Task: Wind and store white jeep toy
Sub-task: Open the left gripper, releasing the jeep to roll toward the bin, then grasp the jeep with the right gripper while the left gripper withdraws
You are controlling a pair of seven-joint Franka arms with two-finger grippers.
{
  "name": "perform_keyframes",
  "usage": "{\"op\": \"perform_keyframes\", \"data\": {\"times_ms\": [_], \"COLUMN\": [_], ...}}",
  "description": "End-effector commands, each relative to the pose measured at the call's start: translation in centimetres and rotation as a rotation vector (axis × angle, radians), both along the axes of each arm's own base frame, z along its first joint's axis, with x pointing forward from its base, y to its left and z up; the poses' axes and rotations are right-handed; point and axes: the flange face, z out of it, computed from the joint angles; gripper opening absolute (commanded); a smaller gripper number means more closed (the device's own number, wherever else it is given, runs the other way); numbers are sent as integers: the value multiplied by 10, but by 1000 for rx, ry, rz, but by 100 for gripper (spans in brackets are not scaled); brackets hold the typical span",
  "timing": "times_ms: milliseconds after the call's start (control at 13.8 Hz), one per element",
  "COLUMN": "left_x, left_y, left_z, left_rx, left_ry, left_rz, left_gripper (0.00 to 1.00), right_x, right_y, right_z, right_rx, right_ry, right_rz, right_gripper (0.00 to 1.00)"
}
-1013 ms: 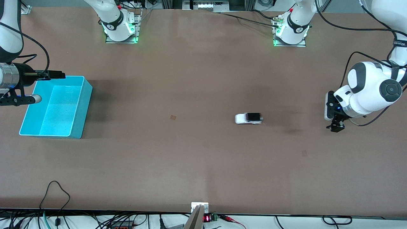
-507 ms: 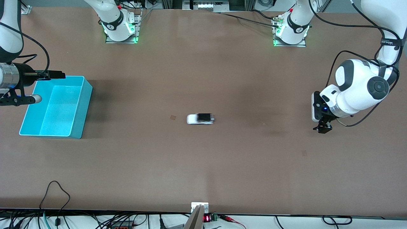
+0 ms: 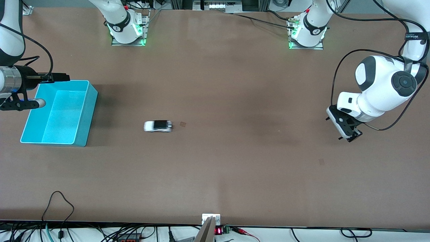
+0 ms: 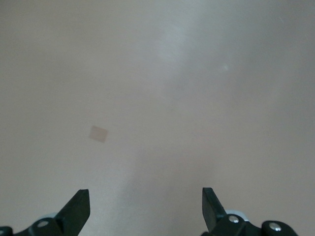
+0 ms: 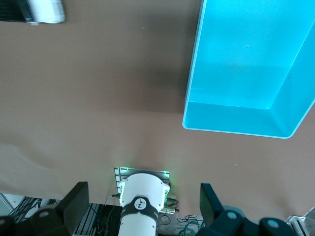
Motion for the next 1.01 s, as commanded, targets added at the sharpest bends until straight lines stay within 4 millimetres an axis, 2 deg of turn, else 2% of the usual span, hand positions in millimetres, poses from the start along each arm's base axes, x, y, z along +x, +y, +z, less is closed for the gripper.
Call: {"op": "perform_keyframes", "data": {"times_ms": [0, 145, 290, 434, 579, 796, 941], "left_x": [4, 11, 17, 19, 19, 19, 19], "left_y": [-8, -8, -8, -5, -1, 5, 15], "left_z": [16, 28, 41, 43, 43, 42, 47], "left_rx": [-31, -47, -66, -79, -89, -99, -104], "left_ry": [-7, -25, -44, -42, -35, -28, -33], "left_rz": [187, 298, 412, 512, 618, 734, 814], "left_gripper": [100, 100, 100, 100, 100, 100, 100], "right_x": [-7, -17, -34, -55, -69, -62, -53], "right_y": [5, 8, 6, 5, 5, 9, 25], "right_z": [-8, -11, -20, -30, -38, -52, -65], "right_rx": [21, 29, 65, 90, 100, 153, 178], "right_ry": [2, -28, -76, -142, -194, -269, -295], "right_rz": [7, 32, 101, 177, 238, 423, 569], "right_gripper": [100, 100, 100, 100, 100, 100, 100]}}
